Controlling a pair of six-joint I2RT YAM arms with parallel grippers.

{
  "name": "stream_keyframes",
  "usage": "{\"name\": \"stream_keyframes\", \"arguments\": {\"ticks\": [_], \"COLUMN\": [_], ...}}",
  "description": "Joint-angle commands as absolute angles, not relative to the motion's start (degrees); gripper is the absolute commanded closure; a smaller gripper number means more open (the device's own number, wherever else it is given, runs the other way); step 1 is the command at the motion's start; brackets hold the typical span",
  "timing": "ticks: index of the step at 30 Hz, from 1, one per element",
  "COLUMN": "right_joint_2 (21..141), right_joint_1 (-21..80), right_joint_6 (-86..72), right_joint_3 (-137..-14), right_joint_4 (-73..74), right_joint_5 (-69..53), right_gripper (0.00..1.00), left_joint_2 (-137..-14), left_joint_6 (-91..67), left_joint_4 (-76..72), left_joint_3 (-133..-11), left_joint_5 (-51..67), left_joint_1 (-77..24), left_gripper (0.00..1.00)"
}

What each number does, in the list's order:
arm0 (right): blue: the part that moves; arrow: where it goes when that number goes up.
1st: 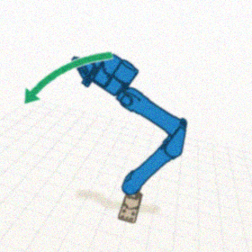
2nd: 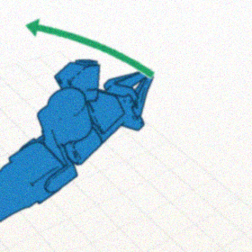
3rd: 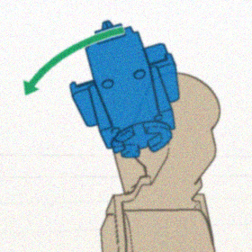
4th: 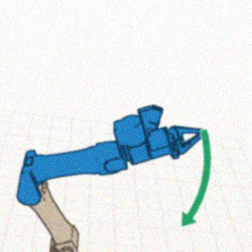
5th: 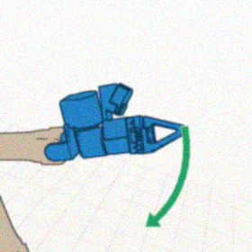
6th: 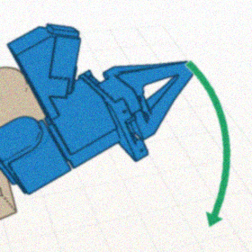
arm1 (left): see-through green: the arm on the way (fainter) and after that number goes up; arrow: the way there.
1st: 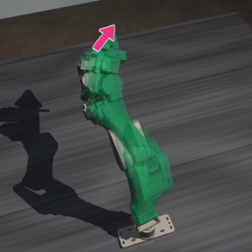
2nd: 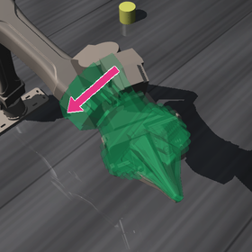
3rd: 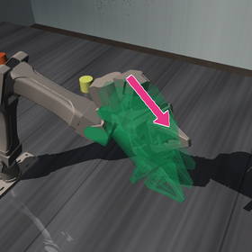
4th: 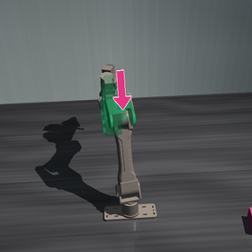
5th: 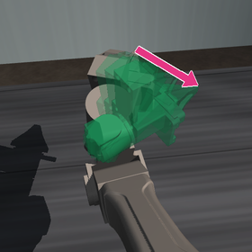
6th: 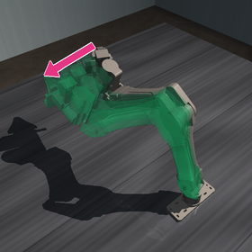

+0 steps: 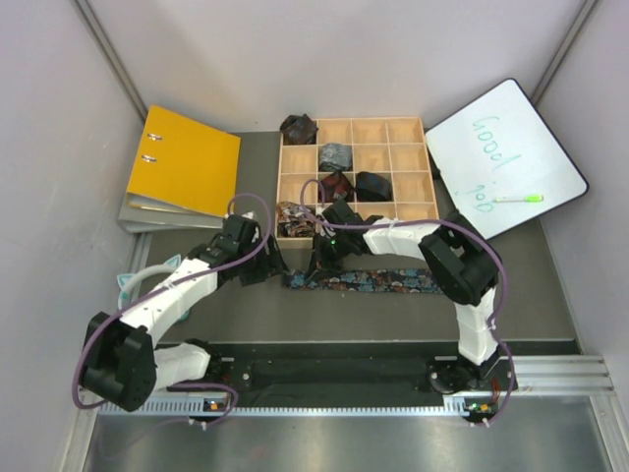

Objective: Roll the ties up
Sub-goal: Roll the tie at the center of the board.

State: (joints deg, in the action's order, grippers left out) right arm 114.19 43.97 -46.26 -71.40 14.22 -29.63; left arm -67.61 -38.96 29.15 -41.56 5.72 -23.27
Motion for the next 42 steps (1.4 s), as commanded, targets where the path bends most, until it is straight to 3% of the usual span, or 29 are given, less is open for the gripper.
{"name": "stream_keyframes", "arguments": {"ticks": [1, 15, 30, 37, 41, 42], "right_joint_2": [114.26, 114.61, 114.7, 114.79, 114.7, 114.52], "right_joint_1": [42.37, 41.57, 40.87, 40.96, 40.87, 40.87], "right_joint_6": [-44.91, -44.65, -44.47, -44.38, -44.3, -44.3], "right_joint_3": [-68.91, -66.53, -66.62, -66.88, -67.15, -67.15], "right_joint_4": [11.78, 9.41, 9.75, 10.72, 11.51, 11.69], "right_joint_5": [-28.65, -29.97, -30.15, -29.71, -29.36, -29.27], "right_gripper": [0.94, 0.94, 0.95, 0.95, 0.95, 0.95], "left_joint_2": [-70.3, -78.31, -77.69, -79.71, -79.8, -79.63], "left_joint_6": [-39.64, -40.78, -41.66, -42.71, -42.89, -42.89], "left_joint_4": [19.71, 9.15, 5.81, 1.85, 1.14, 1.4], "left_joint_3": [-39.64, -37.35, -32.88, -31.2, -31.46, -31.9], "left_joint_5": [9.75, 15.12, 16.35, 17.23, 17.31, 17.31], "left_joint_1": [-22.94, -23.03, -23.03, -23.12, -23.12, -23.12], "left_gripper": [0.26, 0.35, 0.44, 0.56, 0.72, 0.79]}}
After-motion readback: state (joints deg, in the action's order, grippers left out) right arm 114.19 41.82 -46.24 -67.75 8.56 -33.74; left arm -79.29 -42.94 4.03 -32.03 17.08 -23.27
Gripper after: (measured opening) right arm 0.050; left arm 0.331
